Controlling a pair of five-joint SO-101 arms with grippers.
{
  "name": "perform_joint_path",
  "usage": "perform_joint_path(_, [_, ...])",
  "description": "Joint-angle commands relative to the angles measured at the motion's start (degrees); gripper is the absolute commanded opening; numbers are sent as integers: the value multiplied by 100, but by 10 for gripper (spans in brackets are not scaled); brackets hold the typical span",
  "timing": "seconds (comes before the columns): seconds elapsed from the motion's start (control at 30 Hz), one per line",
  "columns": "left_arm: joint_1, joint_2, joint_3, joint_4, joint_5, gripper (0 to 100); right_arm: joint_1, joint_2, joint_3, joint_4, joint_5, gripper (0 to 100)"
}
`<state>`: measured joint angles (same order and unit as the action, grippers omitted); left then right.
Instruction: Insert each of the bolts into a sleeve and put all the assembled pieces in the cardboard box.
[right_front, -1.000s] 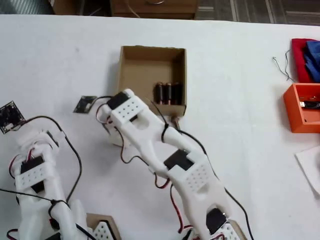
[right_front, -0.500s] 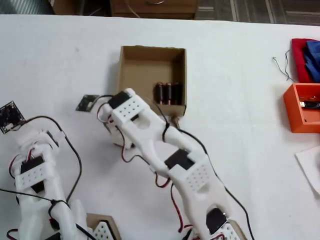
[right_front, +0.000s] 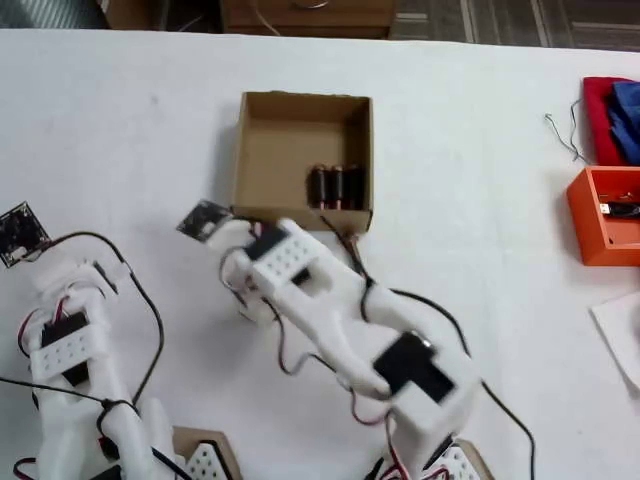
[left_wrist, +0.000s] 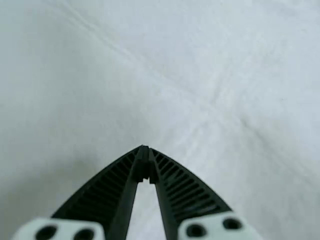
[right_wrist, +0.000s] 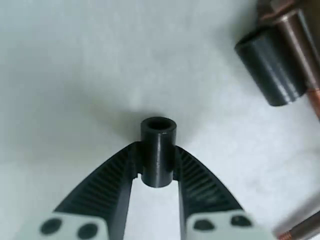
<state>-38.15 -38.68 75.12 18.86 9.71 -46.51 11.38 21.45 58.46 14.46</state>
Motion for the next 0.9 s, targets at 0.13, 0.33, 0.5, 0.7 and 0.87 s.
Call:
perform_joint_path(0.13, [-35, -35, -57, -114, 35, 27, 215, -286, 642, -119, -62, 89])
perform_joint_path(0.33, [-35, -35, -57, -114, 35, 27, 215, -207, 527, -57, -53, 137])
perform_joint_path(0.5, [-35, -35, -57, -114, 35, 27, 215, -198, 510, -31, -35, 136])
perform_joint_path(0.7, [-35, -35, -57, -114, 35, 27, 224, -171, 527, 84, -26, 111])
perform_joint_path(0.87, [-35, -35, -48, -114, 35, 27, 242, 303, 97, 488, -26, 105])
